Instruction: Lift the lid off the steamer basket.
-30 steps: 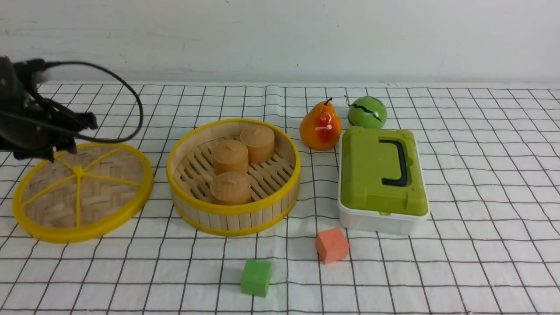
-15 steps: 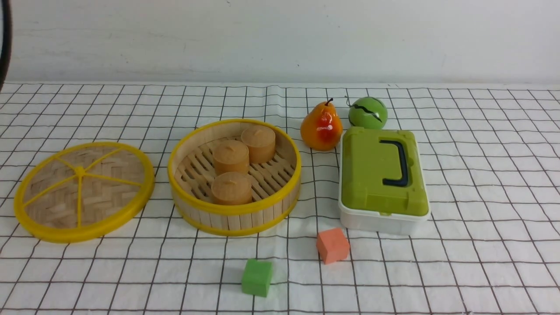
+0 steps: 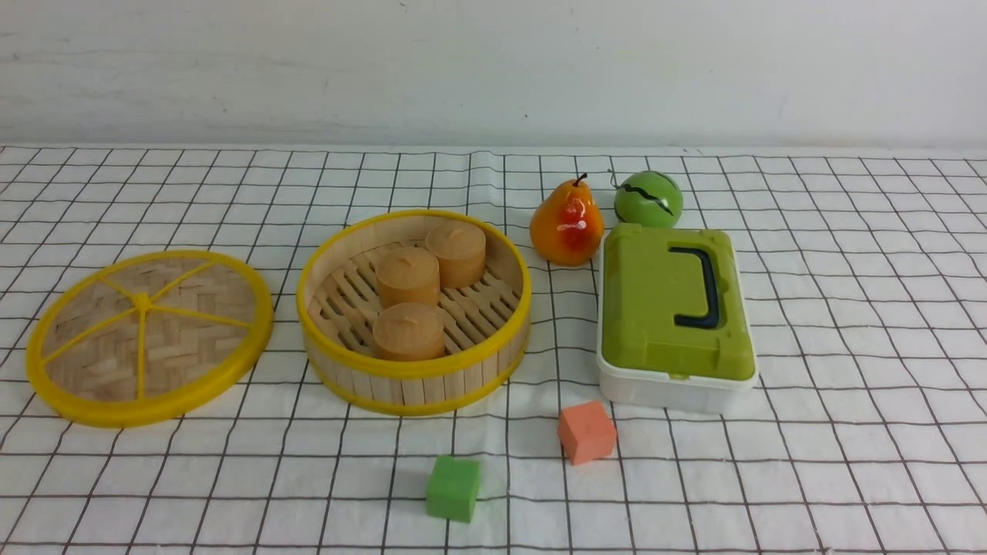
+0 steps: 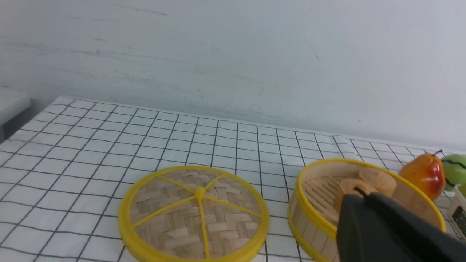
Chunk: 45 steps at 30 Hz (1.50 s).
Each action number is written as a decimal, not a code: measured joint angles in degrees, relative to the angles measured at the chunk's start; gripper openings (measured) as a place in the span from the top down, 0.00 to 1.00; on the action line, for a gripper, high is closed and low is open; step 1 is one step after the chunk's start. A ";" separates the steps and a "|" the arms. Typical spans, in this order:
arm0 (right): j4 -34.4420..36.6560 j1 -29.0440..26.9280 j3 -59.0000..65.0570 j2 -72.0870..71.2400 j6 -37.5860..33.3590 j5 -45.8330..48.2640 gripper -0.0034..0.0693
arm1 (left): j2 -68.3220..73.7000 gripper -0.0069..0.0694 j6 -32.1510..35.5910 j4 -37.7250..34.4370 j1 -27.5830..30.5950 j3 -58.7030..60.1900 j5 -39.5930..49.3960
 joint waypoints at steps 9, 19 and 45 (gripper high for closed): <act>0.00 0.00 0.00 0.00 0.00 0.00 0.62 | -1.79 0.93 1.93 -2.85 -0.20 7.58 0.62; 0.00 0.00 0.00 0.00 0.00 0.00 0.62 | -5.58 0.93 2.04 2.87 -11.19 12.29 1.50; 0.00 0.00 0.00 0.00 0.00 0.00 0.62 | -9.90 0.93 -9.78 14.13 -12.17 23.14 1.86</act>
